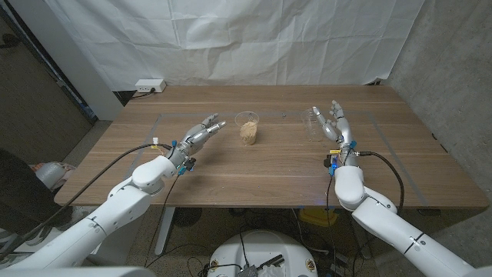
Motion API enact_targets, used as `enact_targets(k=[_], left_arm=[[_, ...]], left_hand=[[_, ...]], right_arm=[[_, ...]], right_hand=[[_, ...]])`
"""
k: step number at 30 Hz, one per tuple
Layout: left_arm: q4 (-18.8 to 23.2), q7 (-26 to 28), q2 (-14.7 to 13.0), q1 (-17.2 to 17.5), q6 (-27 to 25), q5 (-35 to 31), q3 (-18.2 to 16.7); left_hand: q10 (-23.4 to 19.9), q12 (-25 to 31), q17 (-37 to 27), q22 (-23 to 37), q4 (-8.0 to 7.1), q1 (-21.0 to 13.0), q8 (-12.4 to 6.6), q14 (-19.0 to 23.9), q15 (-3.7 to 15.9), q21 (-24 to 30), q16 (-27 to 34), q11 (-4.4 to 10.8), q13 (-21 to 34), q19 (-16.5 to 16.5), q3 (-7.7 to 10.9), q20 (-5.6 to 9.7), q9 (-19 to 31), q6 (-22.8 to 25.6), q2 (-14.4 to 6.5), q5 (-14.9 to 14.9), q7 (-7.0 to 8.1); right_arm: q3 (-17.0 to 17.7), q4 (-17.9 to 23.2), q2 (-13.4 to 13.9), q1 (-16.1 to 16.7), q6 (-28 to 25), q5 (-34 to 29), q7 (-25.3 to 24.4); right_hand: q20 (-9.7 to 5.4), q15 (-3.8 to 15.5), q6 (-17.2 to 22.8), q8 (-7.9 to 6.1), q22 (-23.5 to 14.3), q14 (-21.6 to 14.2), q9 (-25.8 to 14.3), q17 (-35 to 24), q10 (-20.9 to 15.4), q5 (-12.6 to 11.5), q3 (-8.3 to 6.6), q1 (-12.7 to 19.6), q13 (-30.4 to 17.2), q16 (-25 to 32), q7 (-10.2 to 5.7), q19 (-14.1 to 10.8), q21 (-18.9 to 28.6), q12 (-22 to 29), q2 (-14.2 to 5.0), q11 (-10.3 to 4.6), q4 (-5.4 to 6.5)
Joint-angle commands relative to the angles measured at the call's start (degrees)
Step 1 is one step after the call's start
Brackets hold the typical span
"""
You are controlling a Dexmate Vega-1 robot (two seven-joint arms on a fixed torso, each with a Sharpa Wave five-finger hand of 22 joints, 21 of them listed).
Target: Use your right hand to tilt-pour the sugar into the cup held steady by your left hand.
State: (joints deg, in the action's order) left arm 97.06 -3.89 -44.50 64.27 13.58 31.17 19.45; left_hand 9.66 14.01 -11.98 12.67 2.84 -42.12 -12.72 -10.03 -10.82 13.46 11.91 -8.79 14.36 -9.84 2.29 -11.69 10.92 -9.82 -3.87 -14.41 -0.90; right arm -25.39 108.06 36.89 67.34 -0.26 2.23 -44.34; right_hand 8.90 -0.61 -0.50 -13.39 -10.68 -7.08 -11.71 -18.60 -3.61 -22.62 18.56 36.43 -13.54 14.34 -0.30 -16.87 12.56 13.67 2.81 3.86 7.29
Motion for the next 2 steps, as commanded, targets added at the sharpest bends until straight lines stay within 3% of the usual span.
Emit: enact_targets(k=[1,2], left_arm=[[-0.2,0.8,-0.6,2.3,1.8,1.9,-1.2],[-0.2,1.1,-0.5,2.6,2.0,2.1,-1.4]], left_hand=[[15.5,0.3,-0.1,0.2,-0.02,0.3,0.11,-14.7,0.02,0.1,0.5,0.28,0.1,-12.7,-0.22,-0.45,0.0,-19.4,-0.3,-0.3,-0.1],[15.6,0.2,-0.1,0.2,-0.04,0.3,0.14,-14.7,0.03,0.1,0.4,0.24,0.1,-12.7,-0.22,-0.46,0.0,-19.5,-0.4,-0.3,-0.17]], right_arm=[[-1.6,0.4,-1.0,-1.9,-1.6,-2.0,-0.3],[-1.9,-0.2,-1.2,-2.3,-0.9,-1.9,0.0]], right_hand=[[-0.67,0.31,0.0,-0.1,0.0,-0.6,0.0,-0.1,-0.3,-0.2,-0.02,-0.4,-0.1,0.2,0.16,-0.1,0.2,0.1,-0.26,0.11,0.37],[-0.66,0.32,0.1,-0.09,0.0,-0.6,0.0,-0.1,-0.3,-0.2,-0.04,-0.4,-0.1,0.2,0.18,-0.1,0.2,0.1,-0.3,0.14,0.37]])
